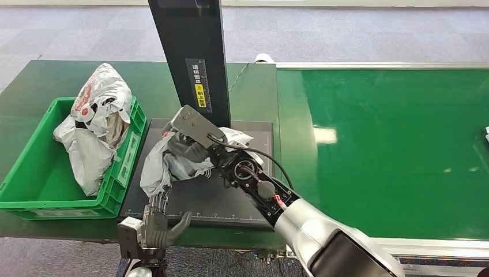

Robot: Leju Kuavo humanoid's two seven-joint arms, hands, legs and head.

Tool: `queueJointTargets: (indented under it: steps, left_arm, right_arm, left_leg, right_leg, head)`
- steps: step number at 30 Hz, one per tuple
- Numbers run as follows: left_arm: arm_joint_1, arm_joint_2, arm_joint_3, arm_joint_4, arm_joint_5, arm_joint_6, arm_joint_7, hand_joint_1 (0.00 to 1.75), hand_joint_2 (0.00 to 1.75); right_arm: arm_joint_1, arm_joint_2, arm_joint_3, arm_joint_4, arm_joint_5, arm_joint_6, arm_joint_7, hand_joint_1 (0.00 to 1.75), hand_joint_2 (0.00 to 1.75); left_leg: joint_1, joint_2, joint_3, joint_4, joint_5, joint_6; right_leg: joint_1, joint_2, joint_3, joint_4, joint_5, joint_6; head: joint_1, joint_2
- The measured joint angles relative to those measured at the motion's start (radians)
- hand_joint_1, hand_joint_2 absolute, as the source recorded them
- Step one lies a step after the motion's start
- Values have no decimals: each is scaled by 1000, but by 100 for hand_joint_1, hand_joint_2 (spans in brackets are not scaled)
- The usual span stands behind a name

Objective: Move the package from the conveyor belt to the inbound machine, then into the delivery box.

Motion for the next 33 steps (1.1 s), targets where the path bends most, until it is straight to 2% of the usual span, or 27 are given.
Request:
queueJointTargets:
  steps: [3,5,9,14,19,25,29,33]
  left_arm:
    - [7,0,7,-2,7,0,0,0,175]
    - [12,0,11,-2,10,1,-2,0,175]
    - [22,0,17,-7,12,2,-6,0,175]
    - [23,0,25,-9,12,2,-10,0,175]
    - [20,4,30,-10,12,2,-23,0,175]
    - [31,22,50,-58,10,22,-38,0,175]
    - [63,35,83,-141,-6,55,-49,0,175]
    - [102,45,147,-253,-29,107,-50,0,175]
  right_arm:
    - [-29,0,105,-19,-250,53,7,0,175]
    - [-58,0,160,-26,-377,67,-18,0,175]
    - [-119,-2,185,-21,-451,68,-114,0,175]
    - [-158,-21,92,2,-351,91,-183,0,175]
    - [-119,-61,-64,3,-239,106,-230,0,175]
    - [4,-127,-252,-35,-106,134,-295,0,175]
    - [107,-162,-363,-89,-18,146,-333,0,175]
    - [252,-188,-478,-189,64,187,-368,0,175]
  left_leg:
    - [0,0,0,0,0,0]
    - [0,0,0,0,0,0]
    - [0,0,1,0,0,0]
    - [0,0,1,0,0,0]
    - [0,-1,2,1,0,0]
    - [0,-1,1,0,0,0]
    - [0,-1,1,0,-1,0]
    - [0,-1,1,0,-1,-1]
  right_leg:
    - [0,0,0,0,0,0]
    - [0,0,0,0,0,0]
    - [0,0,0,0,0,0]
    - [0,-1,1,0,0,0]
    - [0,-1,1,0,0,0]
    - [0,-1,1,0,0,0]
    - [0,-1,0,0,0,0]
    - [1,-1,0,0,-1,0]
  head:
    - [0,0]
    - [0,0]
    - [0,0]
    - [0,0]
    - [0,0]
    - [0,0]
    - [-1,0]
    - [0,0]
